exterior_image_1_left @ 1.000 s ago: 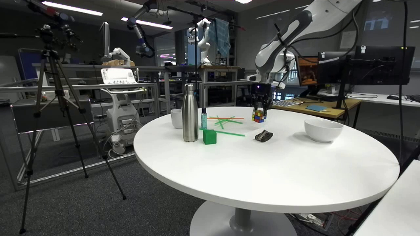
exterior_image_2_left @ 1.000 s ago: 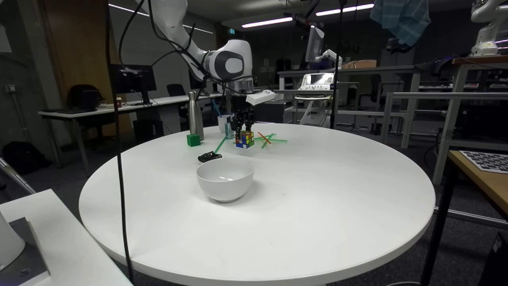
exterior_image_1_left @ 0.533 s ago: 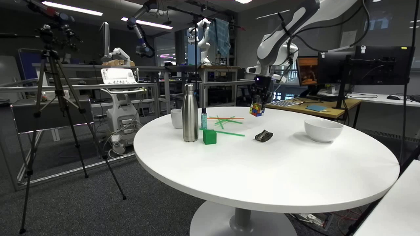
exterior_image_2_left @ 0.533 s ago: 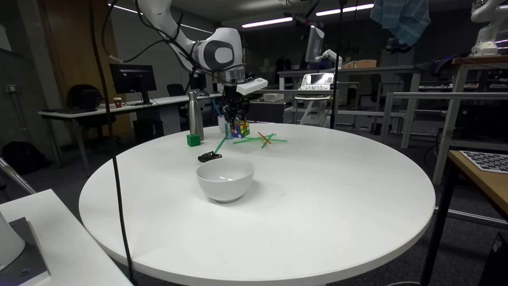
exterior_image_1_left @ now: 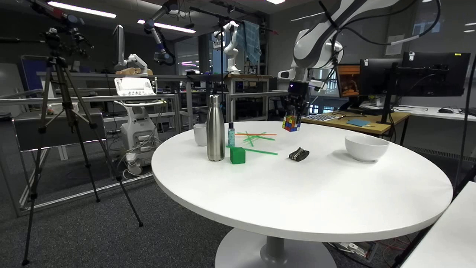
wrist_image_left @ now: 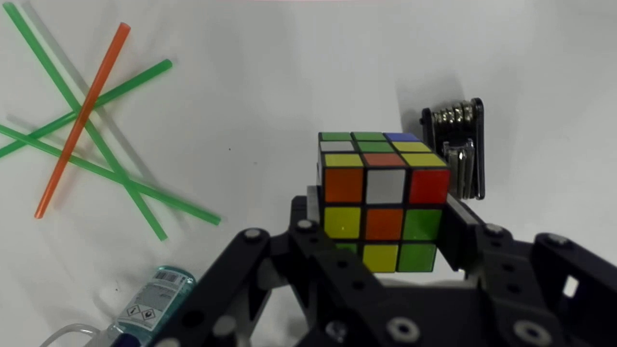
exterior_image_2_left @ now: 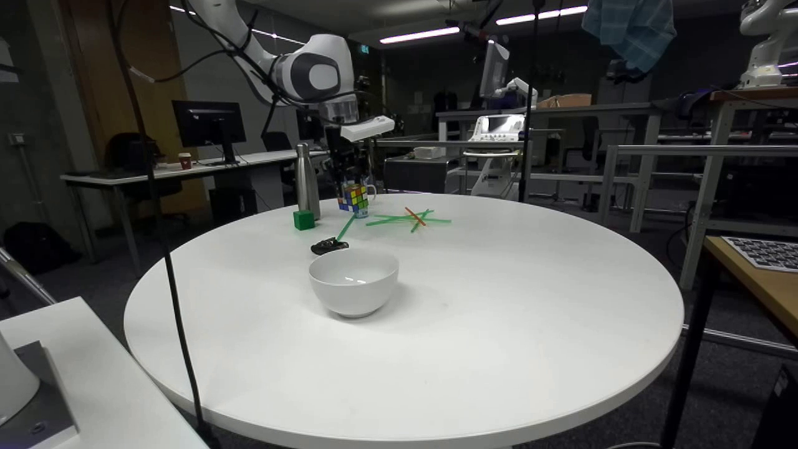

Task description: Move the Rubik's cube to the left

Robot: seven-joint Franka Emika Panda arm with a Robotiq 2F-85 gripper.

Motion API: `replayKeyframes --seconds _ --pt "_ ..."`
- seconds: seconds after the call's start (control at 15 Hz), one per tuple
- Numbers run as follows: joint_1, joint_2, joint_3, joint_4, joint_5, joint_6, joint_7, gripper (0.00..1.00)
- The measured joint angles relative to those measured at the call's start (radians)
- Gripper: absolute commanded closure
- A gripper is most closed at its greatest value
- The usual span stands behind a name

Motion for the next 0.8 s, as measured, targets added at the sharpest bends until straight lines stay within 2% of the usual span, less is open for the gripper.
replayKeyframes --seconds 0.4,0.8 --pt "0.058 -0.067 0.000 -0.082 -0.049 0.001 0.129 0.67" --pt "0.124 -0.080 -0.001 -0.095 -0.180 0.001 0.359 0.67"
